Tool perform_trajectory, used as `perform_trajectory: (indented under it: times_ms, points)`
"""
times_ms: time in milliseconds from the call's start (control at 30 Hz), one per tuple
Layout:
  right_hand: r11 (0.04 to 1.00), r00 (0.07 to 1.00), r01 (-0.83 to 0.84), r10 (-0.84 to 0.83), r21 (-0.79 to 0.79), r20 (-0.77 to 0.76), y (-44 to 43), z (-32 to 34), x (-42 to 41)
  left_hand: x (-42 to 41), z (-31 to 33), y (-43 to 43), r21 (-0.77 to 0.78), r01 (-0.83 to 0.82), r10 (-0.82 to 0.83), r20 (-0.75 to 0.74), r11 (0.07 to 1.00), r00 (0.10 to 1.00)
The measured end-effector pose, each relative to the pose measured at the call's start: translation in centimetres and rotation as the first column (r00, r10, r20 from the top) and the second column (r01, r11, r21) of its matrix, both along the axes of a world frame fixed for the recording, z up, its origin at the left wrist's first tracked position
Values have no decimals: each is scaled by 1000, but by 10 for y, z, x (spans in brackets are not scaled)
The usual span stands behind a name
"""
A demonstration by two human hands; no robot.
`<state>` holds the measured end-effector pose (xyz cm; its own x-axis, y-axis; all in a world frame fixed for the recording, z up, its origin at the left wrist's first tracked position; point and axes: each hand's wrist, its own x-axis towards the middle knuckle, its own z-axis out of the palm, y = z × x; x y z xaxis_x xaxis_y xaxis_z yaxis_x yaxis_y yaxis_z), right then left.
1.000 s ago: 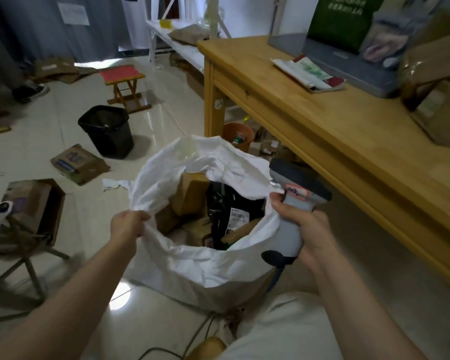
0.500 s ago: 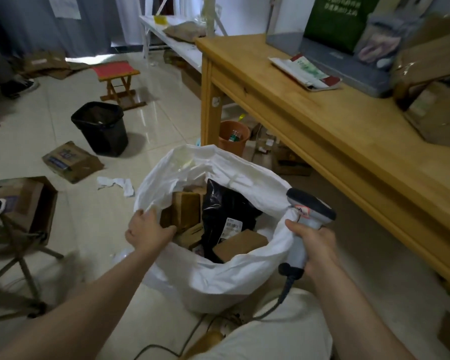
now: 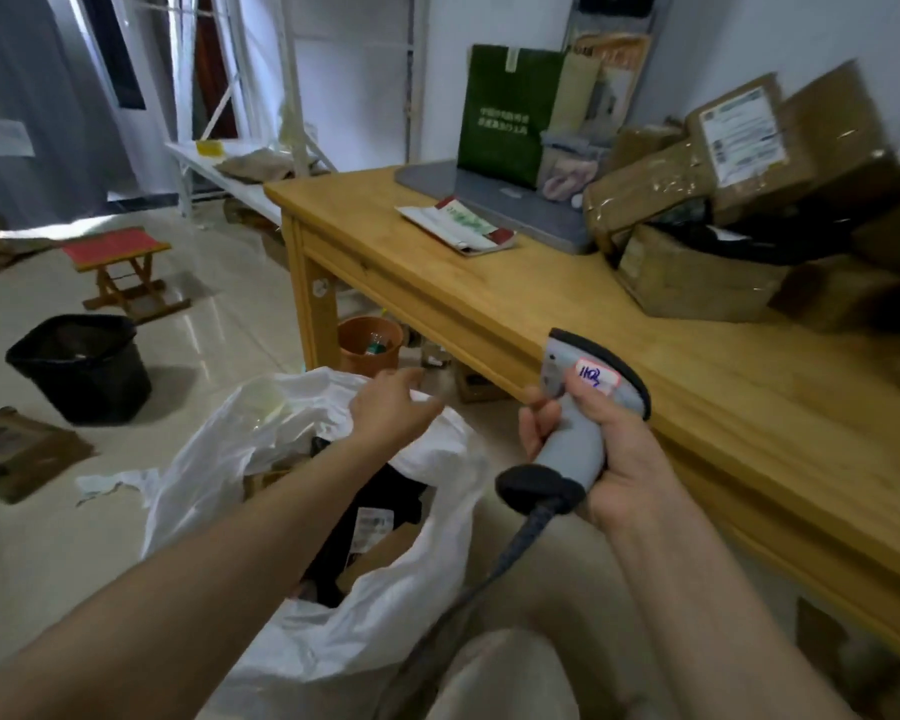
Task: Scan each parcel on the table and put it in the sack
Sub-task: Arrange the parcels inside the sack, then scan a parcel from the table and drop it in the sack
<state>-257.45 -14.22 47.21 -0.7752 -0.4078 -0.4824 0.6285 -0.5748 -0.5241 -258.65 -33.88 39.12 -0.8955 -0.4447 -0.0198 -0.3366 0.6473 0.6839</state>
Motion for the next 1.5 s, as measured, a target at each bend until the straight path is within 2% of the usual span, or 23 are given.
perform_trajectory:
  times_ms: [133, 233, 367, 500, 633, 767, 967, 1033, 1100, 1167, 1233, 1367, 1500]
  points:
    - [963, 988, 100, -125, -251, -86, 35, 46, -36, -52, 57, 41, 6, 153, -151, -137, 988, 979]
    - [926, 964, 186, -236, -327, -121, 68, 82, -71, -100, 96, 74, -80, 248, -260, -207, 965, 943]
    - [904, 917, 310, -366, -295, -157, 111, 106, -127, -172, 135, 114, -240, 315, -365, -200, 918, 909]
    - [941, 924, 291, -323, -173, -204, 131, 100, -172, -256, 144, 123, -385, 298, -397, -209, 873, 894]
    - [971, 946, 232, -238, -51, -221, 137, 89, -214, -342, 138, 122, -470, 197, -307, -169, 860, 937]
    - [983, 960, 184, -181, -9, -215, 139, 77, -238, -383, 131, 113, -383, 181, -220, -60, 906, 974]
    - [990, 967, 115, -93, 84, -235, 141, 67, -239, -384, 133, 100, -329, 181, -228, -110, 927, 967]
    - [984, 962, 110, -69, 141, -264, 141, 68, -227, -369, 134, 93, -212, 118, -152, -155, 970, 976]
    - [972, 951, 110, -42, 208, -307, 140, 72, -209, -347, 135, 82, -30, 71, -76, -199, 997, 977]
    - [956, 941, 106, -8, 273, -338, 135, 76, -186, -320, 136, 69, 181, 74, -29, -241, 981, 970]
    - [946, 929, 97, 26, 310, -369, 129, 78, -162, -291, 138, 58, 319, 90, 0, -269, 943, 963]
    - [924, 892, 92, 89, 372, -443, 117, 79, -111, -226, 147, 46, 479, 151, -14, -278, 865, 960]
    - [895, 847, 133, 120, 425, -518, 112, 73, -61, -157, 146, 51, 560, 196, -97, -201, 805, 975]
